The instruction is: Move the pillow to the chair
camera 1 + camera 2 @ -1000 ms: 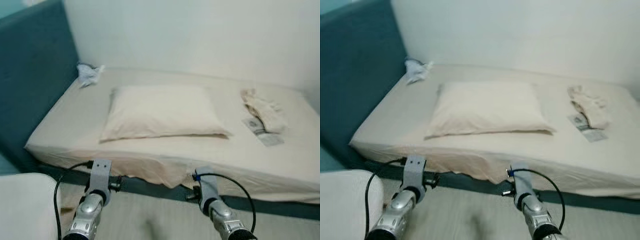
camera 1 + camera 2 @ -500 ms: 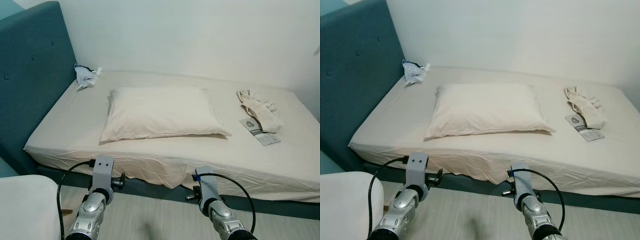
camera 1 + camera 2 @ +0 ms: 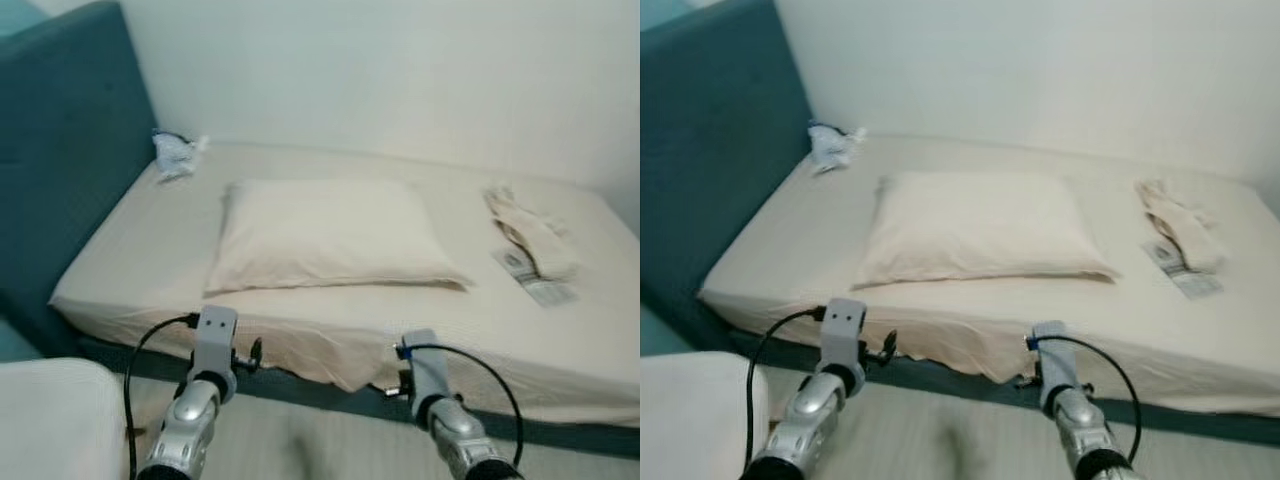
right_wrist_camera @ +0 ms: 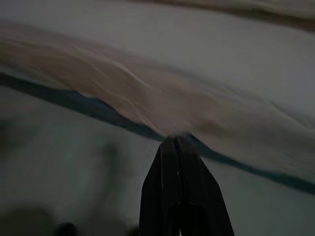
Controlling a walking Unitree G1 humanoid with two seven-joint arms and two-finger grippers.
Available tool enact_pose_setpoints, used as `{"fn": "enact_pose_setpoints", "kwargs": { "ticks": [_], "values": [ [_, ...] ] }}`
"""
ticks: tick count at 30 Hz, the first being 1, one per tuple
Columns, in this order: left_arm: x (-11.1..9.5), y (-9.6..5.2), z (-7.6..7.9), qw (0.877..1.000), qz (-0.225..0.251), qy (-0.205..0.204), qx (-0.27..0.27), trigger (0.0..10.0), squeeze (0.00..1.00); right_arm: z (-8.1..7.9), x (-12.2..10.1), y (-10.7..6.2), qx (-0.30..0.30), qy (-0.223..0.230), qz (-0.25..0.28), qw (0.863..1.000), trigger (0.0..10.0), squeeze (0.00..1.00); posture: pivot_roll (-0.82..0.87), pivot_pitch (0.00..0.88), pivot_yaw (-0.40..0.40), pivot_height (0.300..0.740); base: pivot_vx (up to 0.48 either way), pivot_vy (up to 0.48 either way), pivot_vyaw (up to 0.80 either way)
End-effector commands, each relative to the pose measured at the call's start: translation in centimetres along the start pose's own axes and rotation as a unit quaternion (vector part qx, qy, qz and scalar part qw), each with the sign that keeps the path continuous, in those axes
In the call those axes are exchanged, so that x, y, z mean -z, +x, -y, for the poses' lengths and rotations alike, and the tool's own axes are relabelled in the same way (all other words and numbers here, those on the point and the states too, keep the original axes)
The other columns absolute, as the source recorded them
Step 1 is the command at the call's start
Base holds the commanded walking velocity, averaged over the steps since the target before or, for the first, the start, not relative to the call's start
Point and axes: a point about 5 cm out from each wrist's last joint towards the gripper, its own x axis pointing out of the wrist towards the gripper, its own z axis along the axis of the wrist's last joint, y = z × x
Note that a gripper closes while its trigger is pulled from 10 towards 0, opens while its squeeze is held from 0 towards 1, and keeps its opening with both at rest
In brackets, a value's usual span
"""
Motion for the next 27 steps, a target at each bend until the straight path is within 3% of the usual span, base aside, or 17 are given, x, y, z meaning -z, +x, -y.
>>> {"fn": "enact_pose_setpoints", "kwargs": {
  "ticks": [1, 7, 17, 27],
  "values": [
    [-0.21, 0.11, 0.16, 1.000, 0.004, -0.004, 0.002, 10.0, 0.00, 0.16, 0.47, -0.17, 0.000, -0.003, -0.006, 1.000, 10.0, 0.00, 0.05, 0.070, -0.010, 0.740, 0.304, 0.000, 0.00],
    [-0.28, 0.16, 0.16, 1.000, 0.005, -0.004, 0.003, 10.0, 0.00, 0.11, 0.47, -0.16, -0.003, 0.000, -0.006, 1.000, 10.0, 0.00, 0.05, 0.066, -0.009, 0.740, 0.302, 0.000, 0.00],
    [-0.30, 0.18, 0.22, 1.000, 0.005, -0.001, 0.007, 10.0, 0.00, 0.00, 0.51, -0.19, -0.006, 0.005, -0.003, 1.000, 10.0, 0.00, 0.05, 0.059, -0.005, 0.740, 0.297, 0.000, -0.76],
    [-0.25, 0.20, 0.30, 1.000, 0.003, -0.001, 0.009, 10.0, 0.00, -0.12, 0.76, -0.22, -0.010, -0.005, -0.012, 1.000, 10.0, 0.00, 0.05, 0.063, -0.004, 0.740, 0.104, 0.000, 0.00]
  ]
}}
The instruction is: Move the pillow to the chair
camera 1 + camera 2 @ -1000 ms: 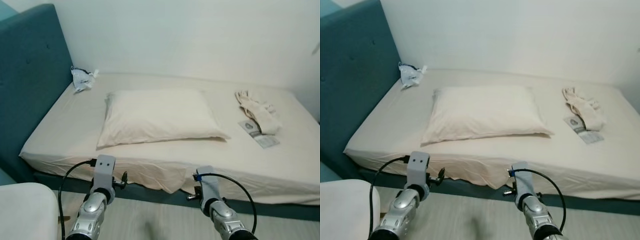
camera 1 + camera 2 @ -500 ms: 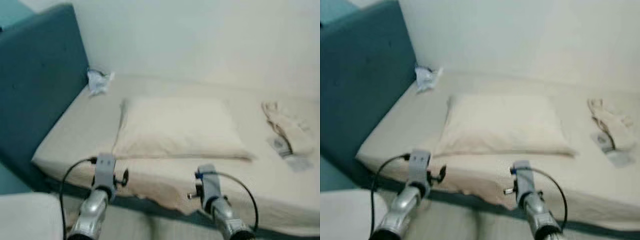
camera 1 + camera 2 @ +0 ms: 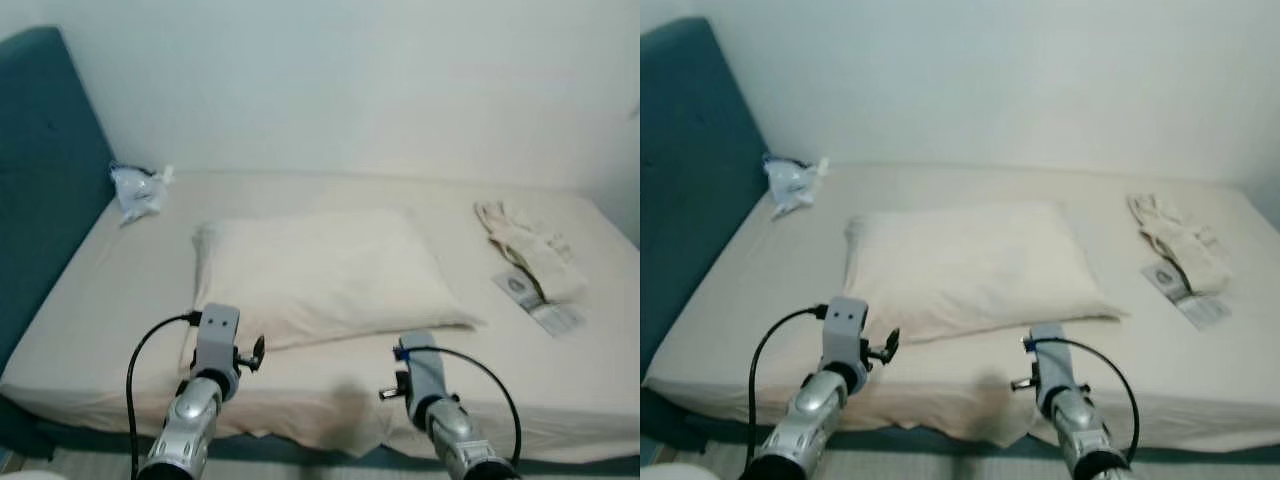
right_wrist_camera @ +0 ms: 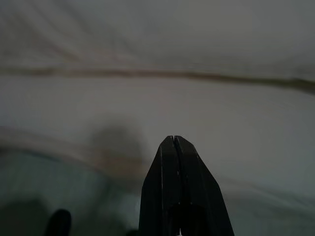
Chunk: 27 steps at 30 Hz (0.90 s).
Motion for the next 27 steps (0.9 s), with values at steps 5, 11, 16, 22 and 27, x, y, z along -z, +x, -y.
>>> {"fn": "enact_pose_setpoints", "kwargs": {
  "ticks": [5, 11, 16, 22, 27],
  "values": [
    [0.68, -0.46, -0.48, 1.000, -0.008, -0.007, -0.015, 10.0, 0.00, -0.67, 1.04, -0.21, -0.010, 0.000, -0.017, 1.000, 10.0, 0.00, 0.05, 0.071, -0.008, 0.740, 0.000, 0.000, 0.00],
    [0.56, -0.53, -0.65, 1.000, 0.000, -0.008, -0.019, 10.0, 0.00, -0.73, 1.02, -0.21, -0.010, -0.001, -0.016, 1.000, 10.0, 0.00, 0.05, 0.072, -0.008, 0.740, 0.000, 0.000, 0.00],
    [0.55, -0.56, -0.67, 1.000, 0.001, -0.008, -0.017, 10.0, 0.00, -0.76, 1.02, -0.20, -0.010, -0.003, -0.016, 1.000, 10.0, 0.00, 0.05, 0.073, -0.008, 0.740, 0.000, 0.000, 0.00],
    [0.59, -0.57, -0.57, 1.000, -0.001, -0.004, -0.014, 10.0, 0.00, -0.67, 1.05, -0.20, -0.008, -0.006, -0.018, 1.000, 10.0, 0.00, 0.05, 0.072, -0.009, 0.740, 0.000, 0.000, 0.00],
    [0.70, -0.57, -0.26, 1.000, -0.004, 0.013, 0.000, 10.0, 0.00, -0.71, 1.01, -0.17, -0.006, -0.007, -0.017, 1.000, 10.0, 0.00, 0.06, 0.065, -0.009, 0.740, 0.000, -0.096, 0.00]
  ]
}}
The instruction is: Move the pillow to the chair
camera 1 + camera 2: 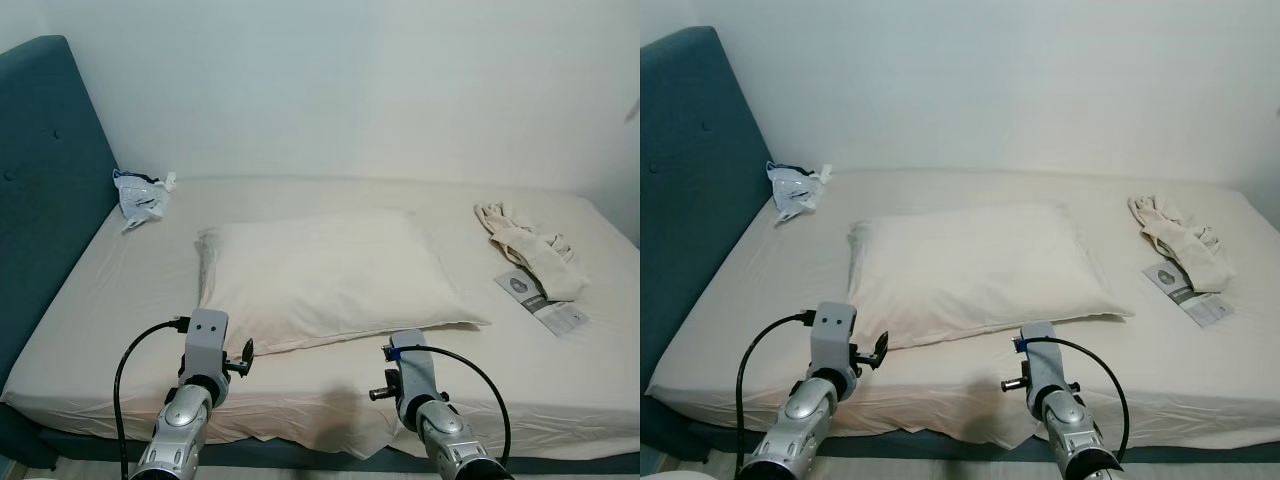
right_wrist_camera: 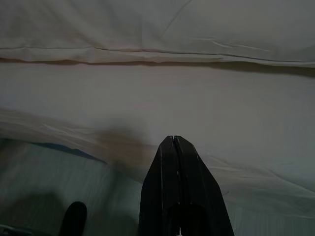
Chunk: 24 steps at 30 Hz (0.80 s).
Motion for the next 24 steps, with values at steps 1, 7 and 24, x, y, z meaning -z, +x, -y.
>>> {"fn": "enact_pose_setpoints", "kwargs": {
  "ticks": [1, 7, 24],
  "values": [
    [0.4, -0.2, 0.2, 1.000, -0.006, 0.021, 0.013, 10.0, 0.00, -0.2, 0.3, 0.0, -0.003, -0.010, -0.007, 1.000, 10.0, 0.00, 0.06, 0.063, -0.010, 0.740, 0.000, -0.480, 0.00],
    [1.1, -0.2, -0.1, 0.999, -0.033, -0.005, -0.009, 10.0, 0.00, -0.2, 0.1, 0.1, 0.000, -0.012, -0.005, 1.000, 10.0, 0.00, 0.06, 0.056, -0.007, 0.740, 0.000, -0.240, 0.00],
    [0.1, 1.0, -1.2, 0.998, -0.037, -0.004, -0.043, 10.0, 0.00, -0.7, -1.4, 0.7, -0.002, -0.024, 0.008, 1.000, 10.0, 0.00, 0.09, 0.078, -0.039, 0.740, 0.000, 0.000, 0.00]
  ]
}}
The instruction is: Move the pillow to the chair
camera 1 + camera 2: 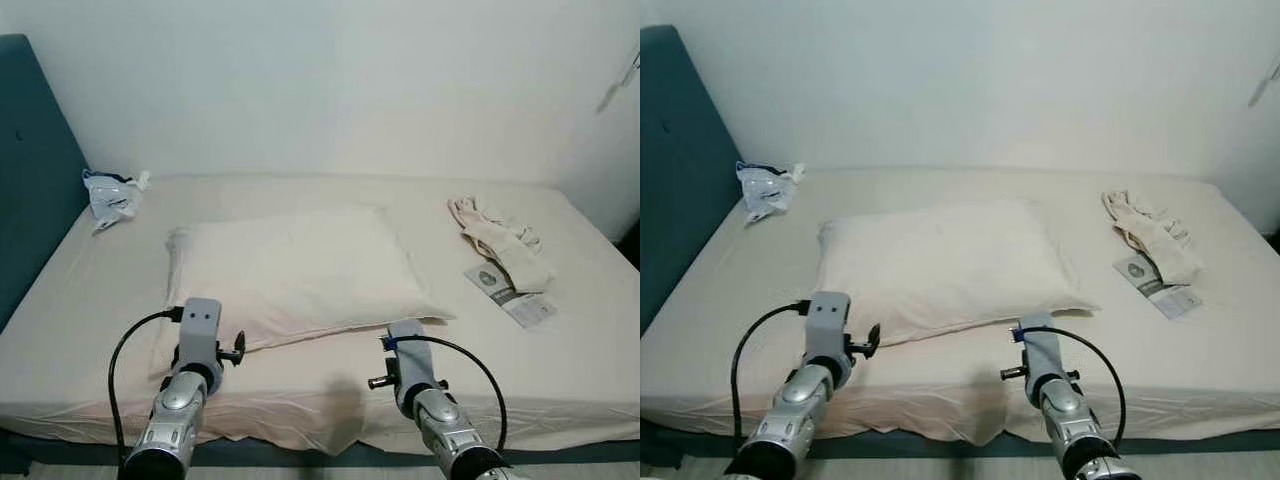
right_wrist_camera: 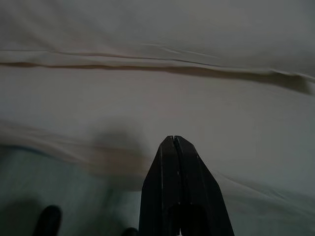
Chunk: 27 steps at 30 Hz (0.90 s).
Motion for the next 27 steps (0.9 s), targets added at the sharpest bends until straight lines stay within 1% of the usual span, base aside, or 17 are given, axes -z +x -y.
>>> {"fn": "enact_pose_setpoints", "kwargs": {
  "ticks": [1, 4, 5, 6, 8, 12, 14, 15, 17, 18, 19, 20, 21, 22, 23, 24, 27],
  "values": [
    [0.5, -0.1, 0.4, 1.000, -0.010, 0.008, 0.000, 10.0, 0.00, -0.1, 0.0, 0.0, 0.000, 0.005, 0.001, 1.000, 10.0, 0.00, 0.09, 0.080, -0.039, 0.740, 0.000, 0.000, 0.00],
    [0.7, -0.1, 1.5, 1.000, -0.016, 0.013, 0.011, 10.0, 0.00, -0.2, -0.4, 0.1, -0.003, 0.008, 0.018, 1.000, 10.0, 0.00, 0.08, 0.091, -0.049, 0.740, 0.000, 0.000, 0.00],
    [0.7, -0.1, 1.5, 1.000, -0.016, 0.013, 0.011, 10.0, 0.00, -0.2, -0.4, 0.1, -0.003, 0.008, 0.018, 1.000, 10.0, 0.00, 0.08, 0.091, -0.049, 0.740, 0.000, 0.000, 0.00],
    [0.7, 0.0, 2.0, 0.999, -0.018, 0.021, 0.023, 10.0, 0.00, -0.2, -0.5, 0.1, -0.003, 0.002, 0.017, 1.000, 10.0, 0.00, 0.08, 0.096, -0.053, 0.740, 0.000, 0.000, 0.00],
    [0.6, 0.0, 2.2, 0.999, -0.013, 0.020, 0.028, 10.0, 0.00, -0.3, -0.4, 0.1, -0.006, -0.007, 0.012, 1.000, 10.0, 0.00, 0.07, 0.093, -0.048, 0.740, 0.000, 0.000, 0.00],
    [0.8, -0.1, 2.2, 0.999, -0.010, 0.020, 0.029, 10.0, 0.00, -0.5, -0.1, 0.1, -0.010, -0.023, 0.006, 1.000, 10.0, 0.00, 0.05, 0.075, -0.021, 0.740, 0.000, 0.000, 0.00],
    [0.9, -0.3, 2.1, 0.999, -0.007, 0.021, 0.028, 10.0, 0.00, -0.5, 0.0, 0.0, -0.009, -0.024, 0.006, 1.000, 10.0, 0.00, 0.03, 0.064, -0.012, 0.740, 0.000, 0.000, 0.00],
    [1.5, -0.6, 1.8, 1.000, -0.018, 0.007, 0.015, 10.0, 0.00, -0.3, 0.3, -0.2, -0.007, -0.018, 0.009, 1.000, 10.0, 0.00, 0.00, 0.084, 0.004, 0.740, 0.000, 0.000, 0.00],
    [2.2, -0.7, 1.6, 0.999, -0.039, -0.010, 0.004, 10.0, 0.00, -0.1, 0.4, -0.3, -0.006, -0.015, 0.013, 1.000, 10.0, 0.00, -0.01, 0.100, -0.004, 0.740, 0.000, 0.000, 0.00],
    [2.6, -0.8, 1.7, 0.999, -0.049, -0.006, 0.006, 10.0, 0.00, 0.0, 0.4, -0.4, -0.006, -0.011, 0.017, 1.000, 10.0, 0.00, -0.02, 0.103, -0.028, 0.740, 0.000, 0.000, 0.00],
    [2.8, -0.8, 1.9, 0.998, -0.055, -0.001, 0.008, 10.0, 0.00, 0.1, 0.4, -0.4, -0.005, -0.008, 0.019, 1.000, 10.0, 0.00, -0.02, 0.103, -0.028, 0.740, 0.000, 0.000, 0.00],
    [2.8, -0.7, 2.3, 0.998, -0.056, 0.026, 0.014, 10.0, 0.00, 0.3, 0.4, -0.5, -0.008, -0.005, 0.023, 1.000, 10.0, 0.00, 0.01, 0.113, -0.053, 0.740, 0.000, 0.000, 0.00],
    [2.8, -0.7, 2.5, 0.997, -0.055, 0.046, 0.019, 10.0, 0.00, 0.4, 0.4, -0.6, -0.009, -0.003, 0.025, 1.000, 10.0, 0.00, 0.01, 0.113, -0.053, 0.740, 0.000, 0.000, 0.00],
    [2.1, -0.5, 3.2, 0.999, -0.041, 0.032, 0.002, 10.0, 0.00, 0.6, 1.0, -0.8, -0.012, -0.024, 0.018, 0.999, 10.0, 0.00, 0.04, 0.128, -0.076, 0.740, 0.000, 0.000, 0.00],
    [2.1, -0.5, 3.2, 0.999, -0.041, 0.032, 0.002, 10.0, 0.00, 0.6, 1.0, -0.8, -0.012, -0.024, 0.018, 0.999, 10.0, 0.00, 0.04, 0.128, -0.076, 0.740, 0.000, 0.000, 0.00],
    [1.8, -0.5, 3.4, 0.999, -0.035, 0.006, -0.014, 10.0, 0.00, 0.7, 1.3, -0.9, -0.008, -0.036, 0.010, 0.999, 10.0, 0.00, 0.05, 0.128, -0.081, 0.740, 0.000, 0.000, 0.00],
    [1.8, -0.6, 3.6, 0.999, -0.030, 0.007, -0.016, 10.0, 0.00, 0.8, 1.3, -0.8, 0.002, -0.032, 0.008, 0.999, 10.0, 0.00, 0.05, 0.133, -0.093, 0.740, 0.000, 0.000, 0.00]
  ]
}}
